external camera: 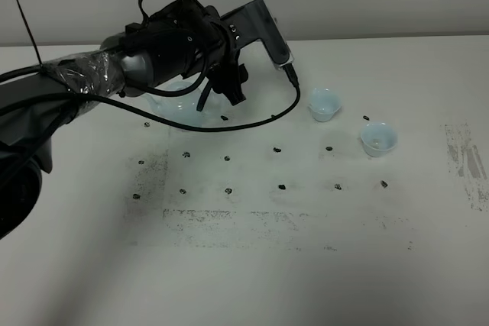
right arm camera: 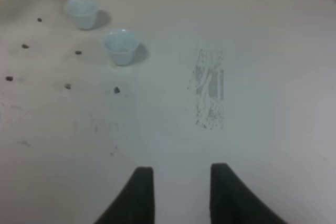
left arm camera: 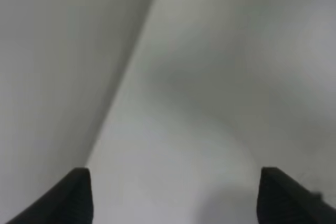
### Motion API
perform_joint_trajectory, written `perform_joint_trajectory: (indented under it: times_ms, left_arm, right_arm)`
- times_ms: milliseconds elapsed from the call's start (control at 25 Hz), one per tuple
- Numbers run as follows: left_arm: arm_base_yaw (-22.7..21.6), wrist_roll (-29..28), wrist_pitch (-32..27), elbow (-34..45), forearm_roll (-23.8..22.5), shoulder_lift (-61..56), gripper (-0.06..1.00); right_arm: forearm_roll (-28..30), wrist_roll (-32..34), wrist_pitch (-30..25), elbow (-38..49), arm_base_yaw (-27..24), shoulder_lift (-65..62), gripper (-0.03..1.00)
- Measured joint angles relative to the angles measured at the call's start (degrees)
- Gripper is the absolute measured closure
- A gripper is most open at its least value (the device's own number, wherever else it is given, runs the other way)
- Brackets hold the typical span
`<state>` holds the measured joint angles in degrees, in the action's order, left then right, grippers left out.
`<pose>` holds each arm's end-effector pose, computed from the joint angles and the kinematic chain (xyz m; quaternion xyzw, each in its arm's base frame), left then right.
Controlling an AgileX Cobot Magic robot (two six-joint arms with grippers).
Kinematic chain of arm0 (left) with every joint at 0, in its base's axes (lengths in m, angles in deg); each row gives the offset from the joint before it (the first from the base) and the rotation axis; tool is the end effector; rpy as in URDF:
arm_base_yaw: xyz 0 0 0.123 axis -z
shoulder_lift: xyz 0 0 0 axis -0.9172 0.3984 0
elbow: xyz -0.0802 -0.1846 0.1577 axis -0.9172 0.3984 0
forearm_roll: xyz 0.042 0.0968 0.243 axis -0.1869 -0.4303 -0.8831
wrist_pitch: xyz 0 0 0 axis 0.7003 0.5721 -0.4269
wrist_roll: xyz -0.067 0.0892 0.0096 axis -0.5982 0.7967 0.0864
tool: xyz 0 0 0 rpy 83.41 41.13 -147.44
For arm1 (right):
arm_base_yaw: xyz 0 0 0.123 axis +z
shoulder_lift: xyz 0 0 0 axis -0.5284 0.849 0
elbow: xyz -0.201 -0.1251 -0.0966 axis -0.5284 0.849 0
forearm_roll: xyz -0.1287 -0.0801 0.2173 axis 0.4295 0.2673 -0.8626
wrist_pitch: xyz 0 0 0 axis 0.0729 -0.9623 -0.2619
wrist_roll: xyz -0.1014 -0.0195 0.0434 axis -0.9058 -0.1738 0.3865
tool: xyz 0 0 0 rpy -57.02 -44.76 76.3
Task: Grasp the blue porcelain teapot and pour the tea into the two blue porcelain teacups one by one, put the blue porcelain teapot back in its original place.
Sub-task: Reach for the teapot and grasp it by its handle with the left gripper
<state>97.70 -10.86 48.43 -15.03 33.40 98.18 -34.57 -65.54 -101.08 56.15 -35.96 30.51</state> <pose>0.4577 -0.2489 0.1515 0.5072 0.7526 0.1372 0.3969 0.0545 0.0020 0.2721 -0.0368 0.8542 -0.0287 0.5178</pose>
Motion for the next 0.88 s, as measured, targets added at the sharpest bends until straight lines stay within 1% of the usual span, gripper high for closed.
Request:
perform_joint_trajectory:
  times_ms: [80, 200, 280, 520, 720, 880]
  left_arm:
    - [-0.1, -2.0, 1.9, 0.0, -0.7, 0.2, 0.32]
    - [-0.5, -3.6, 2.6, 0.0, -1.8, 1.4, 0.32]
    - [-0.7, -4.6, 1.9, 0.0, -3.3, 2.3, 0.32]
    - [-1.3, -10.5, -1.4, 0.0, -9.5, 2.8, 0.32]
    - [-1.8, -9.8, -5.9, 0.0, -8.7, 2.8, 0.32]
    - [-1.8, -8.1, -6.9, 0.0, -6.3, 2.8, 0.32]
  right_arm:
    - [0.0, 0.0, 0.0, 0.0, 0.0, 0.0, 0.68]
    - [0.0, 0.0, 0.0, 0.0, 0.0, 0.0, 0.68]
    - [0.0, 0.0, 0.0, 0.0, 0.0, 0.0, 0.68]
    - [0.0, 0.0, 0.0, 0.0, 0.0, 0.0, 0.68]
    - [0.0, 0.0, 0.0, 0.0, 0.0, 0.0, 0.68]
    - [0.0, 0.0, 0.0, 0.0, 0.0, 0.0, 0.68]
